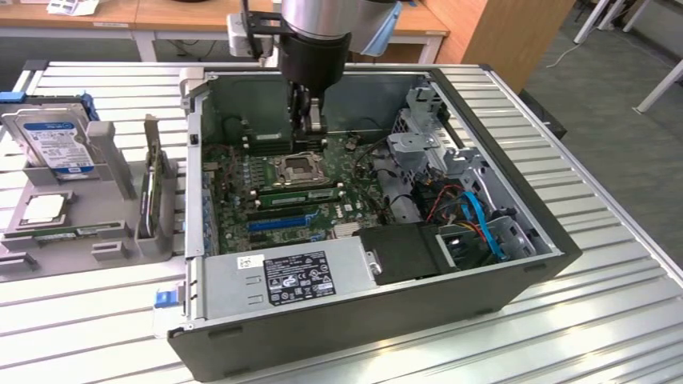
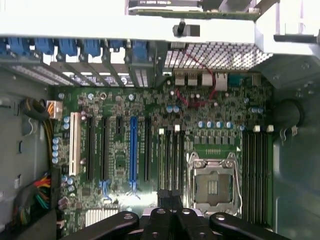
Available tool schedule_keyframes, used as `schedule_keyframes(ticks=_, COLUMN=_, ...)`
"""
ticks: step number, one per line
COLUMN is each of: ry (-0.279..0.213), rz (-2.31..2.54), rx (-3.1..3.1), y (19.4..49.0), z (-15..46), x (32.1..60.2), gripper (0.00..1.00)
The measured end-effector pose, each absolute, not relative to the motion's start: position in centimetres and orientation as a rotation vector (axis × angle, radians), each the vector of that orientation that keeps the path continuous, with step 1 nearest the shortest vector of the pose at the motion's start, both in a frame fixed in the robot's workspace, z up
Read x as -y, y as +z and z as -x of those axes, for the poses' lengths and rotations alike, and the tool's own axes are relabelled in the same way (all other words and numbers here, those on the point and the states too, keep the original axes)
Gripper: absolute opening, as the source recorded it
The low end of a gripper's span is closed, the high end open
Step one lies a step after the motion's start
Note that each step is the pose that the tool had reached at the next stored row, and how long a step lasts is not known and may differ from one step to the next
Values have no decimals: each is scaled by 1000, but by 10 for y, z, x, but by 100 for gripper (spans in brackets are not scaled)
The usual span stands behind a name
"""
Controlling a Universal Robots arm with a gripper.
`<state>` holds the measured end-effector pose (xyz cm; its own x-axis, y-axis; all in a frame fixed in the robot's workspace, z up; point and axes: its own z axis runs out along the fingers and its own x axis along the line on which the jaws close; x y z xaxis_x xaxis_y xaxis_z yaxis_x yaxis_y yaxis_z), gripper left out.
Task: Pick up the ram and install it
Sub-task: 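Press down the ram until it locks into place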
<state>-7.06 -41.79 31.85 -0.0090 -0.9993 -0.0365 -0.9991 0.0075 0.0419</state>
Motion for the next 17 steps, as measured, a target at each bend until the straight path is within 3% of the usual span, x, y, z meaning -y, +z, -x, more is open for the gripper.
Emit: schedule_keyframes(ticks=17, ry=-88, rz=-2209, rx=2227, y=319, z=43, x=418, gripper=10)
